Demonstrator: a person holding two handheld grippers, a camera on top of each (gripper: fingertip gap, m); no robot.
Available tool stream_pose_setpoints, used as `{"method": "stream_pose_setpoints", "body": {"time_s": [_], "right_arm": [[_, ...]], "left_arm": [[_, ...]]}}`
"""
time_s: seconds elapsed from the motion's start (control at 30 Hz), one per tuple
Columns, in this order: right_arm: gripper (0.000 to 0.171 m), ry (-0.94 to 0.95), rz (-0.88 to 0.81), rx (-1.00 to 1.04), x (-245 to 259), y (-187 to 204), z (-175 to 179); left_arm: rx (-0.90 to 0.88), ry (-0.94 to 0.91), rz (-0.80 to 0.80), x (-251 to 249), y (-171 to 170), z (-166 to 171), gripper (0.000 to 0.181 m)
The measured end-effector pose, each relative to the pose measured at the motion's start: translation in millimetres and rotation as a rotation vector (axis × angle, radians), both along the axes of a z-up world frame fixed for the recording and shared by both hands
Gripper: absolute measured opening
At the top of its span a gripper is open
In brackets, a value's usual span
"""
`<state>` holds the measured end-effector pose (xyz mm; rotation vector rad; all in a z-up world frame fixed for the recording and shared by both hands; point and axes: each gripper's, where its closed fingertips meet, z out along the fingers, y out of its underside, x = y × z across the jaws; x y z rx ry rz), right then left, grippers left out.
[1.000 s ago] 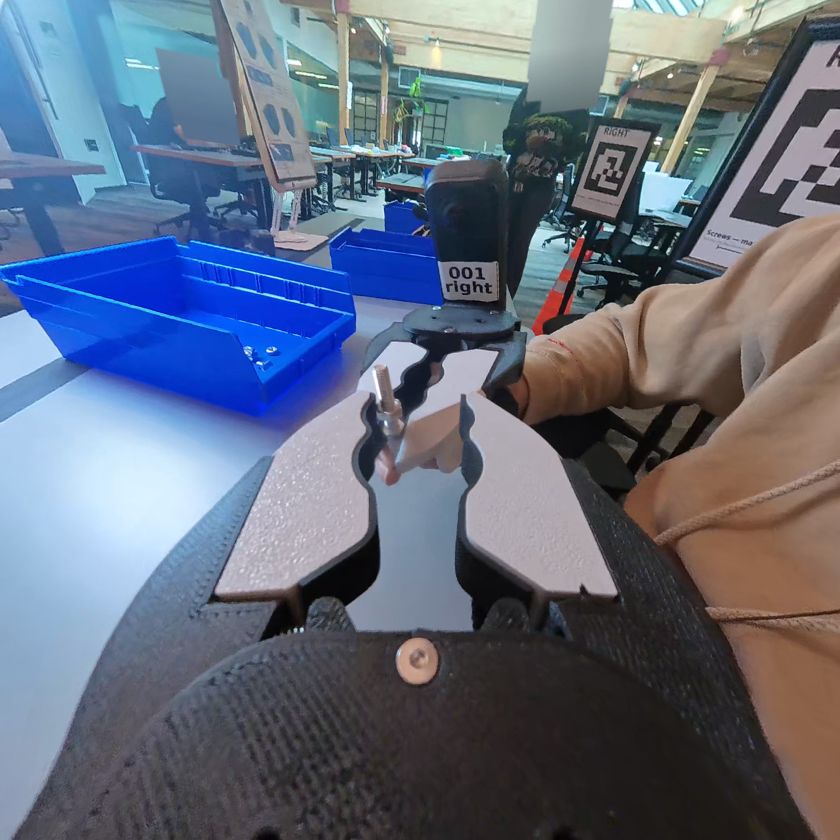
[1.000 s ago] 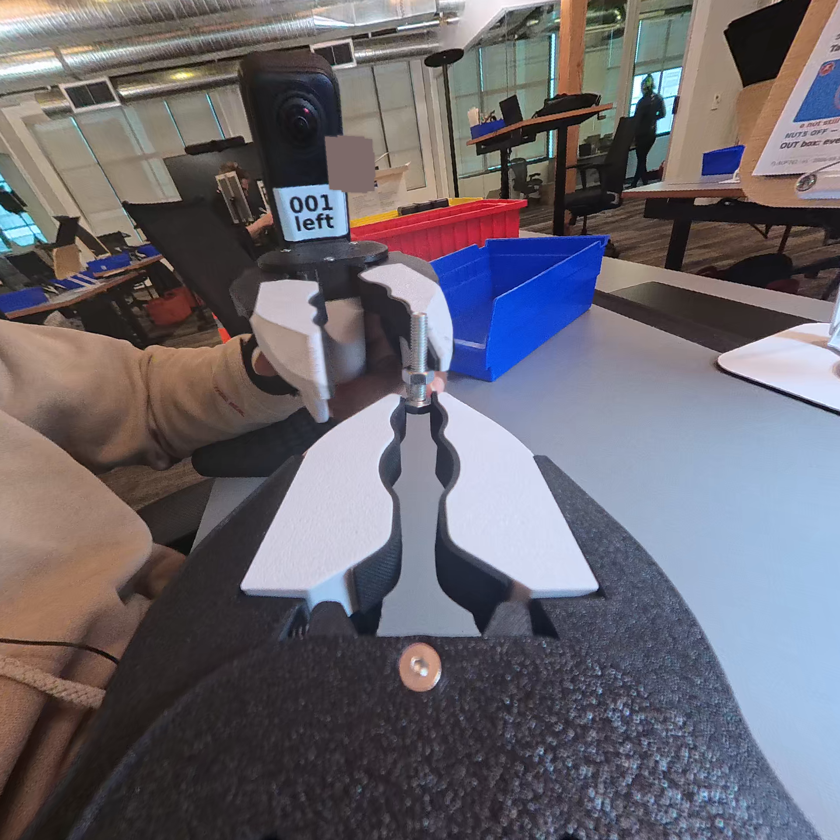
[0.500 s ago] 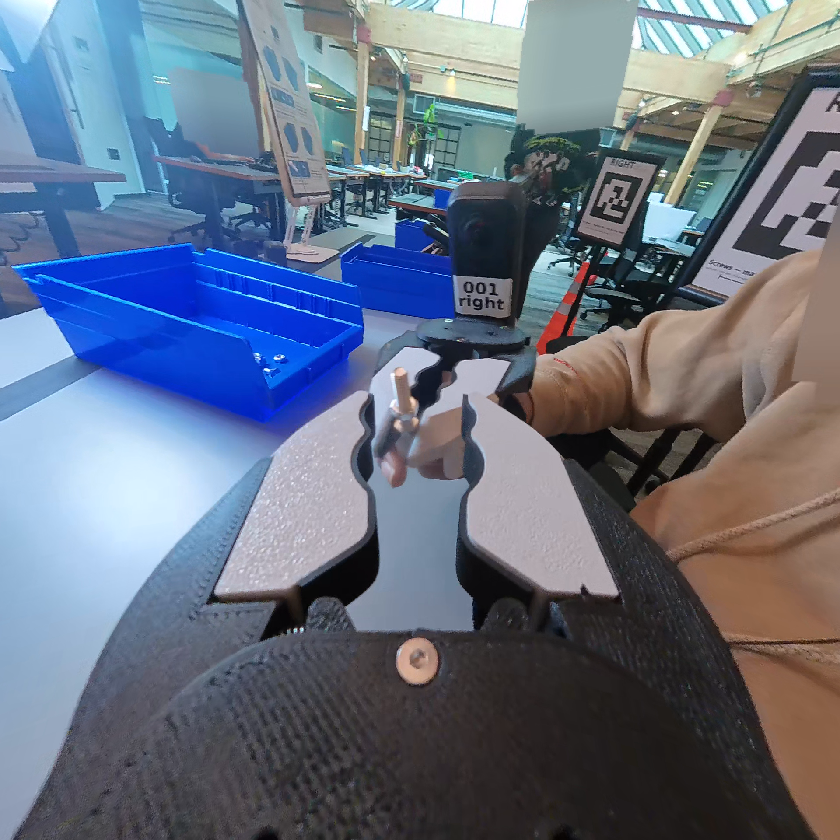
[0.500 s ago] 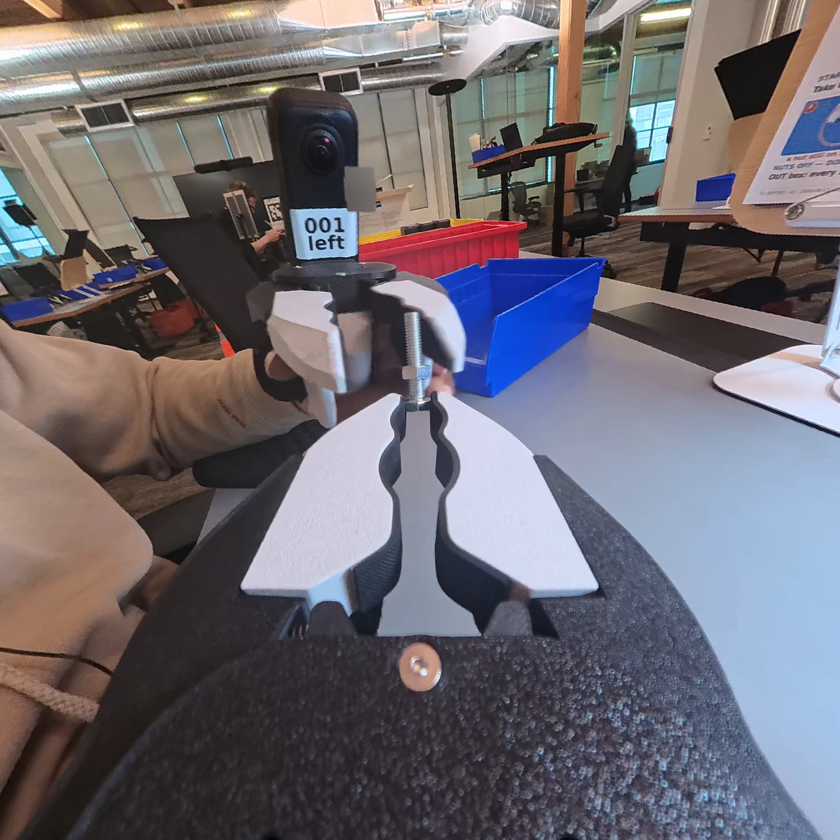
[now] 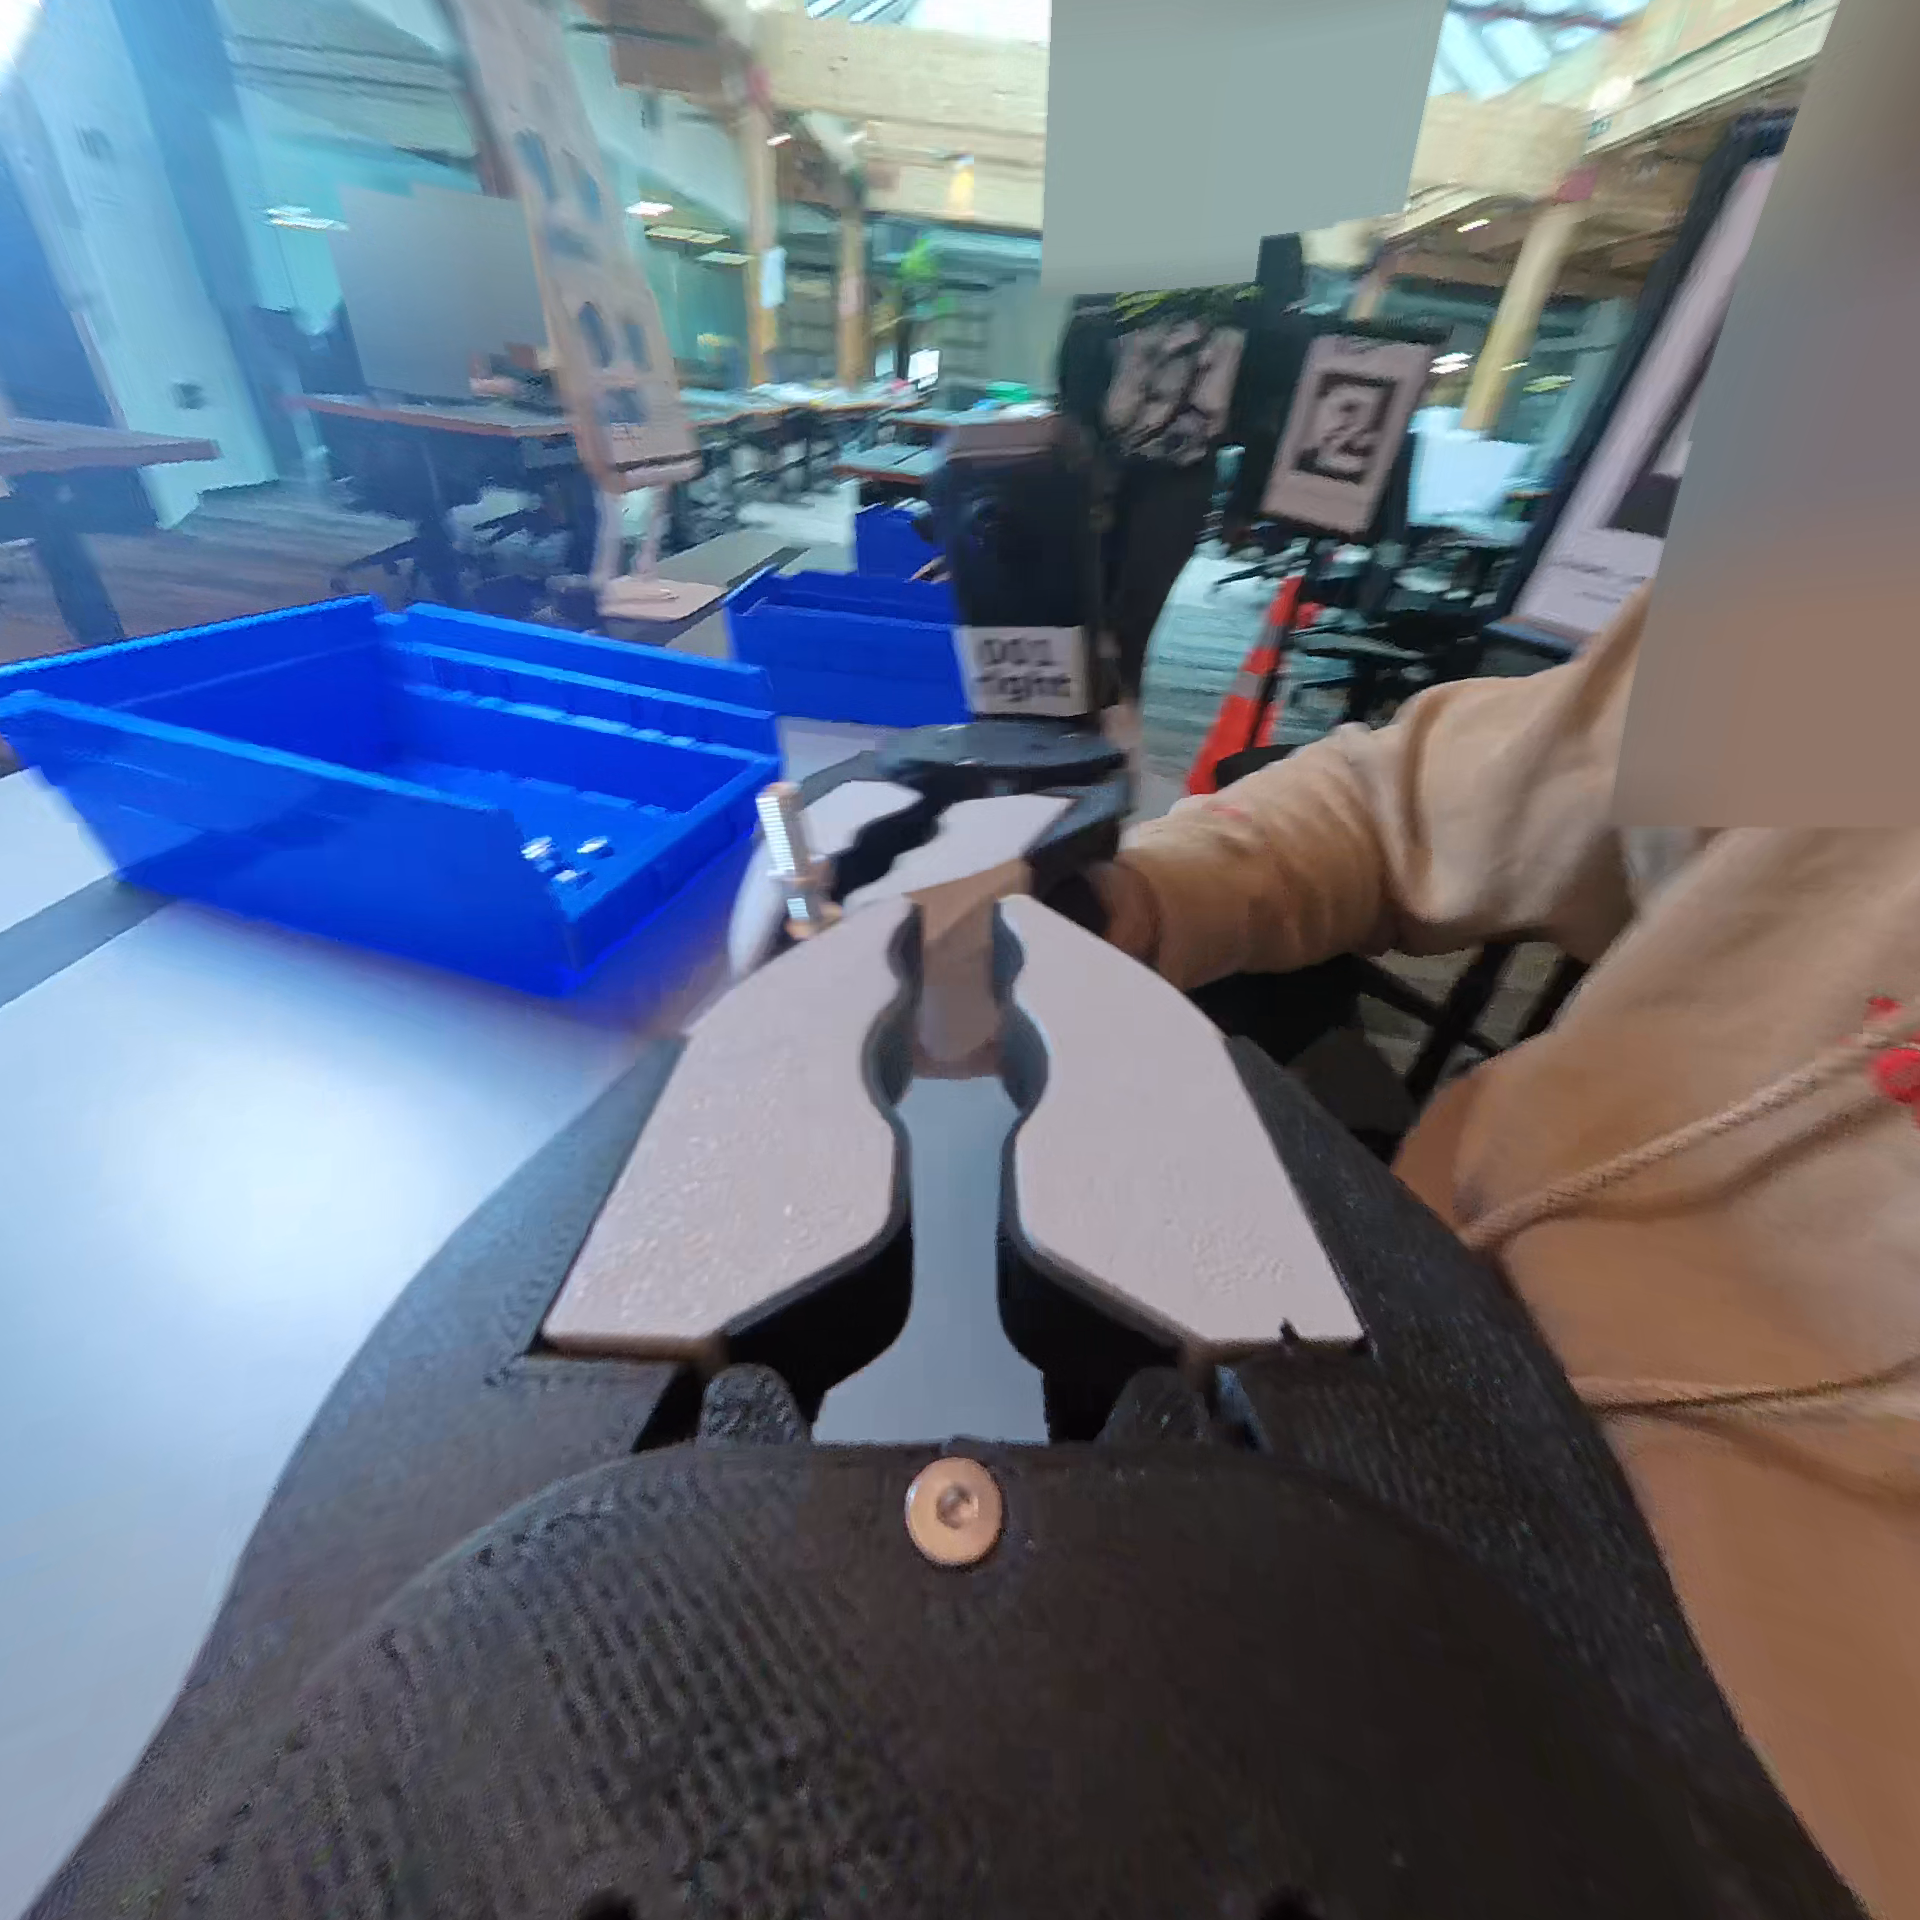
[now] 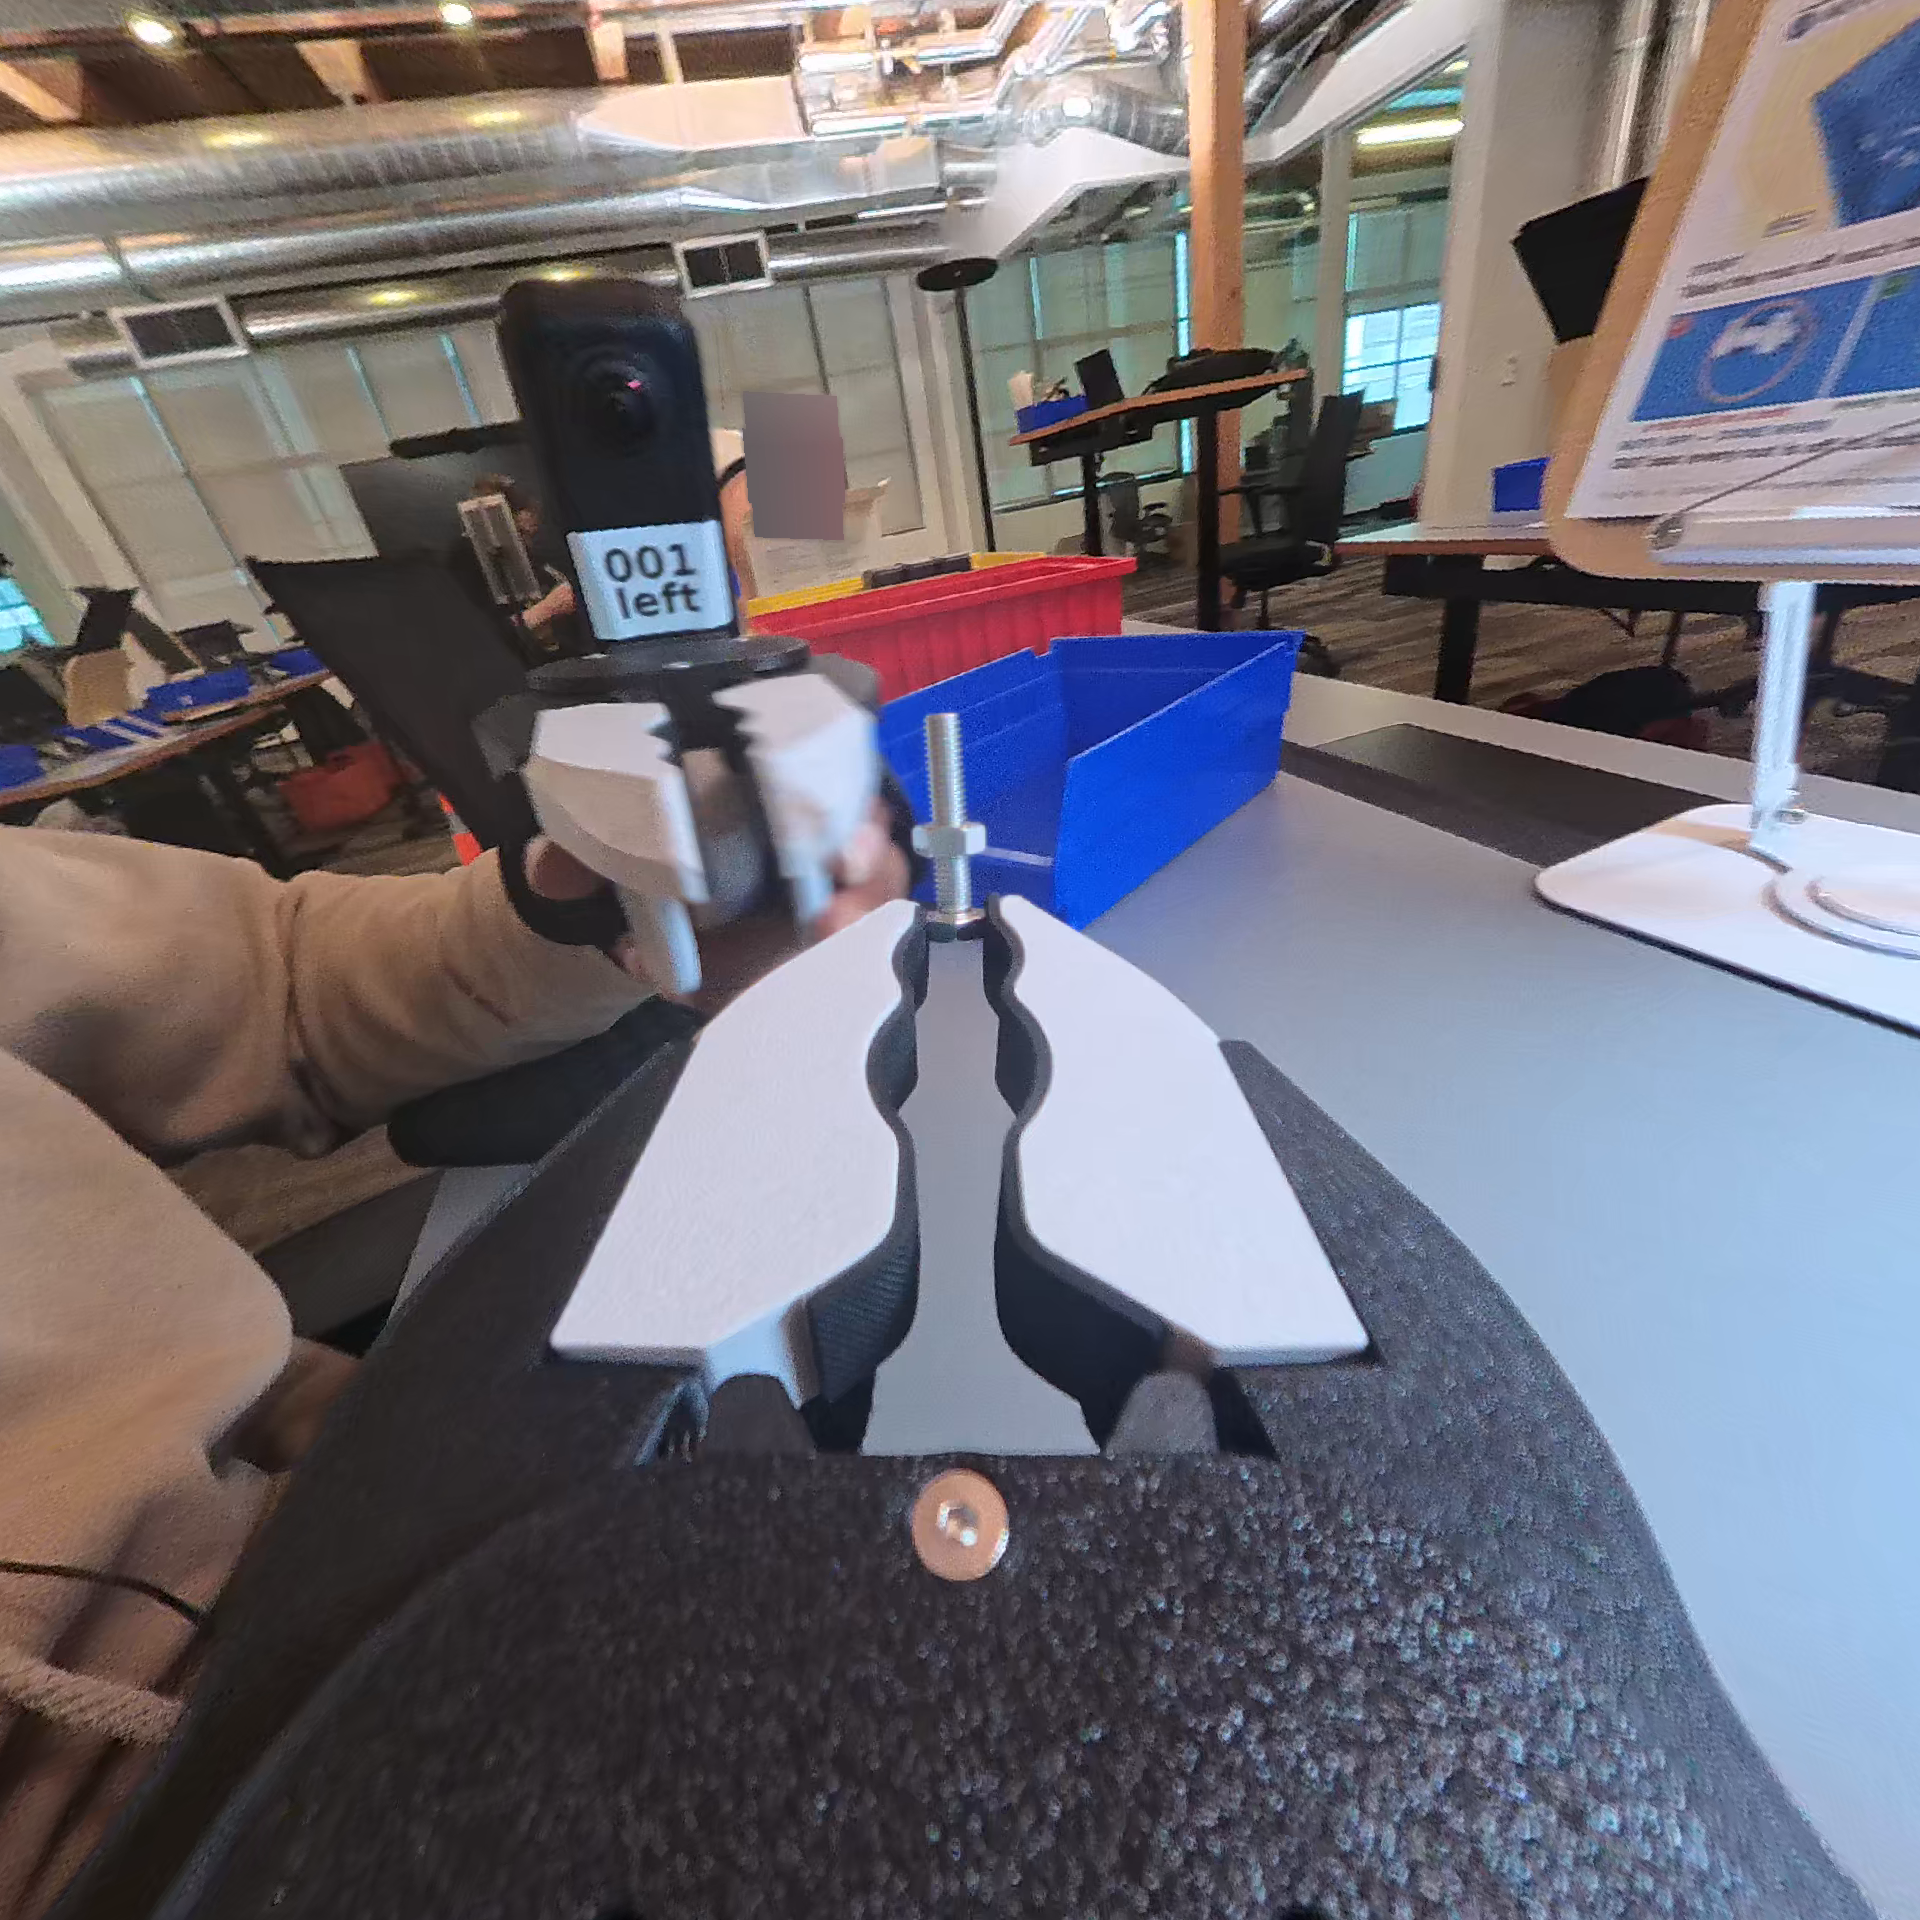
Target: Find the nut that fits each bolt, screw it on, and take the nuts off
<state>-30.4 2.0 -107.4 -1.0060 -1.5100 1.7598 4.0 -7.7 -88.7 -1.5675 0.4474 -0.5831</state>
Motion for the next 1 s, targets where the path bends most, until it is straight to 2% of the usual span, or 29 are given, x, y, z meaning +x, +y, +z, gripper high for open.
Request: {"method": "stream_pose_setpoints", "body": {"time_s": [0.1, 0.23, 0.33, 0.37, 0.4, 0.5, 0.67, 0.73, 0.77, 0.8, 0.9, 1.0], "right_arm": [[0.01, 0.0, -0.013, -0.022, 1, 8, 3], [0.01, 0.004, 0.042, 0.009, 4, -10, 0], [0.01, -0.007, 0.035, 0.014, 3, -9, -3], [0.01, -0.007, 0.016, 0.006, 2, -4, -3], [0.01, -0.009, -0.007, -0.003, 0, 2, -2], [0.01, -0.008, -0.017, -0.028, 0, 10, 2], [0.01, -0.003, 0.037, -0.008, 3, -10, -1], [0.01, 0.002, 0.026, -0.006, 3, -8, -1], [0.01, 0.007, 0.007, -0.015, 2, -4, 0], [0.01, 0.007, -0.014, -0.032, 1, 3, 2], [0.01, 0.014, -0.026, -0.06, 1, 10, 5], [0.01, 0.03, 0.008, -0.056, 3, -2, 5]], "left_arm": [[0.03, -0.031, 0.011, -2, -2, 9, 0.016], [0.016, -0.028, 0.102, -12, 10, 2, 0.04], [0.009, -0.024, 0.067, -4, 7, 0, 0.038], [0.012, -0.017, 0.059, -4, 5, 1, 0.029], [0.025, -0.026, 0.01, 1, -1, 4, 0.01], [0.044, -0.026, 0.06, -7, 1, 8, 0.02], [0.02, -0.022, 0.111, -11, 10, 1, 0.041], [0.013, -0.013, 0.077, -4, 7, -1, 0.035], [0.02, -0.012, 0.048, -2, 3, 2, 0.017], [0.039, -0.034, 0.009, 1, -3, 7, 0.008], [0.06, -0.033, 0.064, -7, 0, 12, 0.018], [0.032, -0.025, 0.129, -14, 10, 5, 0.034]]}}
